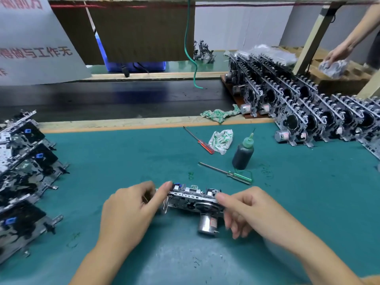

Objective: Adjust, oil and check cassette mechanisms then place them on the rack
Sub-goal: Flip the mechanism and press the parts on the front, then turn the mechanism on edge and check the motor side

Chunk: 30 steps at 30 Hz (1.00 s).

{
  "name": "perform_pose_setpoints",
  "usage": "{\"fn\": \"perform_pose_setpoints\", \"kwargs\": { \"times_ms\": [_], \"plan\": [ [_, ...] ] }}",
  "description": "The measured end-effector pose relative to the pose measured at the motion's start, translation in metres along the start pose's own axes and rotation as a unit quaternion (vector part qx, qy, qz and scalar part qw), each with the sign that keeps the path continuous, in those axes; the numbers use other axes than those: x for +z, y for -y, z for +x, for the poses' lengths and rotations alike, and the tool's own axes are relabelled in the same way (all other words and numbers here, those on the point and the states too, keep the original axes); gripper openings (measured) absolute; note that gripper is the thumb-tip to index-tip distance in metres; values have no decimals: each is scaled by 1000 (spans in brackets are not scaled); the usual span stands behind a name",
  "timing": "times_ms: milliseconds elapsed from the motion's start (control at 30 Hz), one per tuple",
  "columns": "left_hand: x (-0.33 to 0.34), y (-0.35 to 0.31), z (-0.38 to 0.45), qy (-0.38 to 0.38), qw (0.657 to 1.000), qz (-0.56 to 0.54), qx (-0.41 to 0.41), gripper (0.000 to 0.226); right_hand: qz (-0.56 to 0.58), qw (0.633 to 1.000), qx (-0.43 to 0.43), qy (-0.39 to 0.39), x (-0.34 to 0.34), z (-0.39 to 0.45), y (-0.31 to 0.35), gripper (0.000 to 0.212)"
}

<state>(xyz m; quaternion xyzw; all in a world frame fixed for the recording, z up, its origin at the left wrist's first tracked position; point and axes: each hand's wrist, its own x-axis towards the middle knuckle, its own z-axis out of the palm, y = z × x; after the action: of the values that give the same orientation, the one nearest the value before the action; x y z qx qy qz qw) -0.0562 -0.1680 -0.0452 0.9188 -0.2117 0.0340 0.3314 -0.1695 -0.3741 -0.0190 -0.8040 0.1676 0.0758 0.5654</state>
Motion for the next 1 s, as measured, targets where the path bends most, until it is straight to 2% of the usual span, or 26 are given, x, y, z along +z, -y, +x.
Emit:
{"fn": "perform_pose_setpoints", "kwargs": {
  "times_ms": [67, 133, 167, 300, 400, 500, 600, 1000],
  "plan": [
    [-5, -2, 0, -48, 998, 15, 30, 54, -118, 990, -25, -74, -9, -2, -7, 73],
    [-7, -6, 1, -50, 993, -44, 93, 35, -197, 966, -74, -148, -15, -3, -13, 60],
    [-7, -9, 2, -44, 988, -69, 128, 31, -192, 965, -99, -151, -15, -2, -16, 53],
    [1, -28, 6, 22, 963, -124, 239, 32, -174, 974, -129, -68, 3, 9, -26, 41],
    [11, -35, 8, 42, 952, -95, 288, 31, -124, 975, -145, -113, 12, 14, -31, 33],
    [16, -36, 8, 23, 951, -94, 294, 26, -94, 976, -151, -124, 15, 16, -35, 39],
    [19, -34, 7, 6, 951, -113, 286, 24, -93, 975, -163, -122, 16, 17, -37, 33],
    [18, -38, 7, 9, 957, -138, 257, 23, -82, 969, -182, -144, 20, 16, -43, 29]
  ]
}}
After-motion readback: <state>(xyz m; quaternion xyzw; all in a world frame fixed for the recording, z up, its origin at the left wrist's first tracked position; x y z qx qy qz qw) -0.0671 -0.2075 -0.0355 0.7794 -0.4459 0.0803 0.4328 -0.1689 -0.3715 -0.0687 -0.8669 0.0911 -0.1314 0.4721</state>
